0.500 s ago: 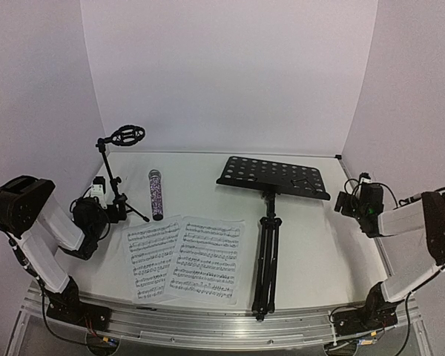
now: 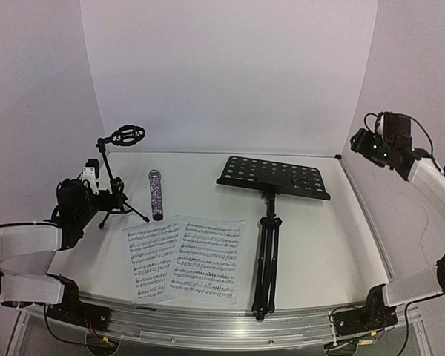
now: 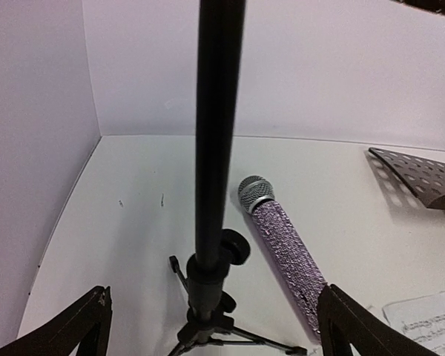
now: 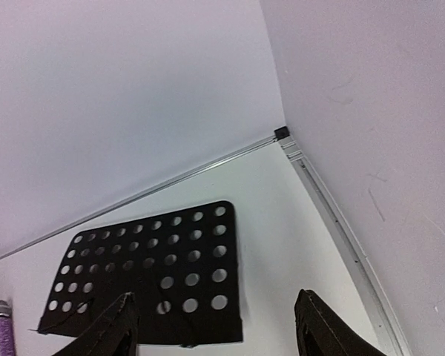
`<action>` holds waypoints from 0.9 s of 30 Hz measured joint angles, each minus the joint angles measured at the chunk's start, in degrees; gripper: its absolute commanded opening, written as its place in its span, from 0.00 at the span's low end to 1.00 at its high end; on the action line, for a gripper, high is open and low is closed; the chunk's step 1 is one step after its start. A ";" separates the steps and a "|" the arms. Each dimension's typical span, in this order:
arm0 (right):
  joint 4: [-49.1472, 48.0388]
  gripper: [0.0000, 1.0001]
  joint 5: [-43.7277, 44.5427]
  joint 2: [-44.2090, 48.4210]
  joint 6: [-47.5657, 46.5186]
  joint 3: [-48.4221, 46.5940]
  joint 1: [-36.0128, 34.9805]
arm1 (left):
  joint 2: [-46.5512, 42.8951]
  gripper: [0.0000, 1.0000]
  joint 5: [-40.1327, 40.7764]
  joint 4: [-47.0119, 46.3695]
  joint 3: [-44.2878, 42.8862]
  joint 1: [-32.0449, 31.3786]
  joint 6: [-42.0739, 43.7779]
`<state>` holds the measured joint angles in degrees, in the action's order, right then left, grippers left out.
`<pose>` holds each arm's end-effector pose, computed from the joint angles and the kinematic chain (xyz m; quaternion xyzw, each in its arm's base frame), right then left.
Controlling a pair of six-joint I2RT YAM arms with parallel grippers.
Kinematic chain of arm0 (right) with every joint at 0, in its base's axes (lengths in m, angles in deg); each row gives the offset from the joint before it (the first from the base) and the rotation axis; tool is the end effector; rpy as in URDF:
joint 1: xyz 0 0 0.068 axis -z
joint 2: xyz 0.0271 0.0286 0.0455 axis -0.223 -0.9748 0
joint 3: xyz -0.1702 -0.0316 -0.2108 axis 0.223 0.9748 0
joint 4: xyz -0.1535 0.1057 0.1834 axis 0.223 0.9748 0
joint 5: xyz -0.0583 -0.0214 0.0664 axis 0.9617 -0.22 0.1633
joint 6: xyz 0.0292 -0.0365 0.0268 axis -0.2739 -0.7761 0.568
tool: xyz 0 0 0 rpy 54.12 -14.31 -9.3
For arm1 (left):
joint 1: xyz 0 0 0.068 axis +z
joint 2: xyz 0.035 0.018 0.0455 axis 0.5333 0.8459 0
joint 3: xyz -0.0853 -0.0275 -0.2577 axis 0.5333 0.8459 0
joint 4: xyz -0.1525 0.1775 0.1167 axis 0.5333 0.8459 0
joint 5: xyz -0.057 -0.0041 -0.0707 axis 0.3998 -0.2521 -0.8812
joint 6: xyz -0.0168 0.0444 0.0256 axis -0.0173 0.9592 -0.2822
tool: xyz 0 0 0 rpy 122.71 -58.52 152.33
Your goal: Set up the instrument practice props
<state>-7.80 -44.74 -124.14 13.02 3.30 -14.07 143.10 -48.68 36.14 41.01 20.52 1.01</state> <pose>0.2880 -0.0002 0.3516 0.1767 0.7994 0.0289 0.5734 0.2289 -0.0444 0.1989 0.0337 0.7765 -0.0490 0.6274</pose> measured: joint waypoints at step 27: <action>35.50 0.45 5.86 -48.44 23.73 -36.46 -34.24 | -6.27 0.78 -34.07 23.22 -5.89 -14.60 7.62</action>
<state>27.70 -38.88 -172.58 36.75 -33.16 -48.30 136.82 -82.75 59.37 35.12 5.92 8.63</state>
